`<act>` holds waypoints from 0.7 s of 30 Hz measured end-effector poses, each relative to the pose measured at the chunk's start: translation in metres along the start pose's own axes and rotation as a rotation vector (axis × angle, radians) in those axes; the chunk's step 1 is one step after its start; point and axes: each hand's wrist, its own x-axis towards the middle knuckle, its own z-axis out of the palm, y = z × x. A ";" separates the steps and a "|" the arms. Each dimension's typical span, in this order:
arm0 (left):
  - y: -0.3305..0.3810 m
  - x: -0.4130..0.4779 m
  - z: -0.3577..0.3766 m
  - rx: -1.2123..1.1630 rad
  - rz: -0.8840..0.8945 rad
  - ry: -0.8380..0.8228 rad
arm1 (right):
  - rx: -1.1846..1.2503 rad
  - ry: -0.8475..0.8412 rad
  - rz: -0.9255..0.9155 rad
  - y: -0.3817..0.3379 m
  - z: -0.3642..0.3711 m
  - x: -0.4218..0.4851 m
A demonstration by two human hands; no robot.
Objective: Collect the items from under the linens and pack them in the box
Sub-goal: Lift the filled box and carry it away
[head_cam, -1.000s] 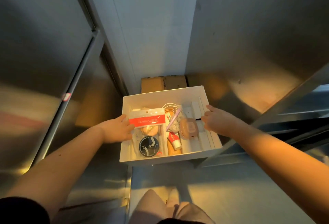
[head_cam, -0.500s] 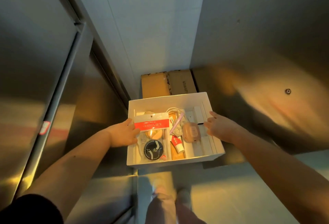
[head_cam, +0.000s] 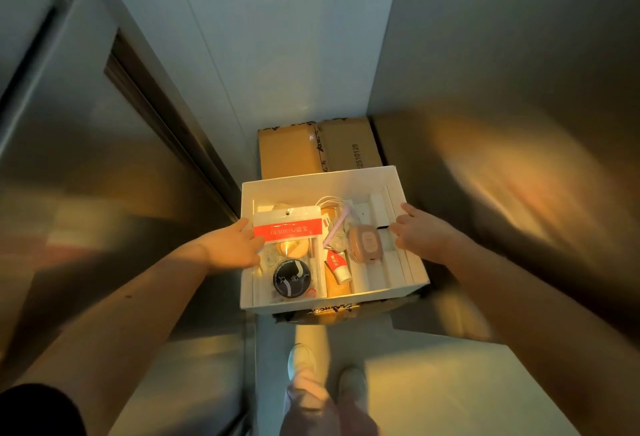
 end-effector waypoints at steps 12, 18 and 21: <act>0.004 0.023 0.001 -0.402 -0.156 0.021 | -0.029 -0.041 0.015 0.001 0.018 0.016; 0.016 0.011 -0.006 -0.111 -0.203 0.060 | -0.038 -0.045 0.018 -0.002 0.024 0.013; 0.020 0.006 -0.006 -0.126 -0.220 0.106 | -0.057 -0.047 0.041 -0.007 0.025 0.009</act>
